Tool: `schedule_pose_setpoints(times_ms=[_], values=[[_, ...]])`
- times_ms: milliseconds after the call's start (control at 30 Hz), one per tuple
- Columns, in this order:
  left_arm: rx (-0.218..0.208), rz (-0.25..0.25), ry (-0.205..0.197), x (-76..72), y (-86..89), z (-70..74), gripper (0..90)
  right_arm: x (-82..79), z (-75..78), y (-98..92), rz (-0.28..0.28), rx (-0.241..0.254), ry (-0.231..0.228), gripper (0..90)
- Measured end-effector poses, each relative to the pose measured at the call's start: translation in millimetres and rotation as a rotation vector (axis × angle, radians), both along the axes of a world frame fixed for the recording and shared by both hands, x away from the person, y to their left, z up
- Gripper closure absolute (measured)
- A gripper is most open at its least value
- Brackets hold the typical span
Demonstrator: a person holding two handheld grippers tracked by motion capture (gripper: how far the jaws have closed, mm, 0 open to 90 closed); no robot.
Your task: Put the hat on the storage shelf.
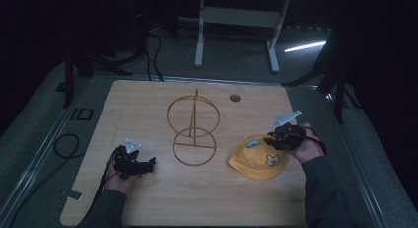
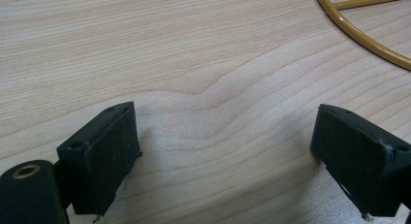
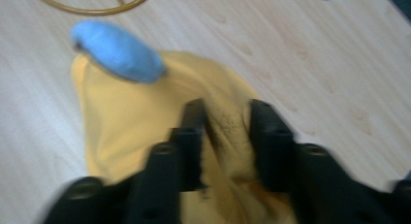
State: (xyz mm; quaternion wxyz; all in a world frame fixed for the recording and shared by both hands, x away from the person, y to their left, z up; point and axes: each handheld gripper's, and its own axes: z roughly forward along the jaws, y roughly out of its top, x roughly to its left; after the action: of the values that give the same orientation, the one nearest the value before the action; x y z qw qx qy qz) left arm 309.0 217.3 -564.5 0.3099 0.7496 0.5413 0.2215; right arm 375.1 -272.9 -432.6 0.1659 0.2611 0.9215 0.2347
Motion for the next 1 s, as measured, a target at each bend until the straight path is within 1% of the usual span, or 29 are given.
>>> schedule_pose_setpoints(times_ms=[100,267,400,567,1000], values=[[0.0,0.0,0.0,0.0,0.0,0.0,10.2,-0.9,0.7,0.4,0.008,-0.003,0.009,80.2],[0.001,0.0,0.0,0.0,0.1,0.0,10.2,-0.1,2.6,-0.3,-0.004,0.016,0.009,82.6],[0.0,0.0,-0.001,0.0,0.1,0.0,10.2,0.6,6.0,-2.1,-0.013,0.038,0.013,83.3],[0.001,-0.001,0.0,0.0,0.1,0.0,10.2,1.3,11.5,-4.8,-0.016,0.089,0.019,83.7],[0.0,0.0,0.0,0.0,0.0,0.0,10.2,4.7,20.9,-4.1,-0.012,0.133,0.014,83.9]])
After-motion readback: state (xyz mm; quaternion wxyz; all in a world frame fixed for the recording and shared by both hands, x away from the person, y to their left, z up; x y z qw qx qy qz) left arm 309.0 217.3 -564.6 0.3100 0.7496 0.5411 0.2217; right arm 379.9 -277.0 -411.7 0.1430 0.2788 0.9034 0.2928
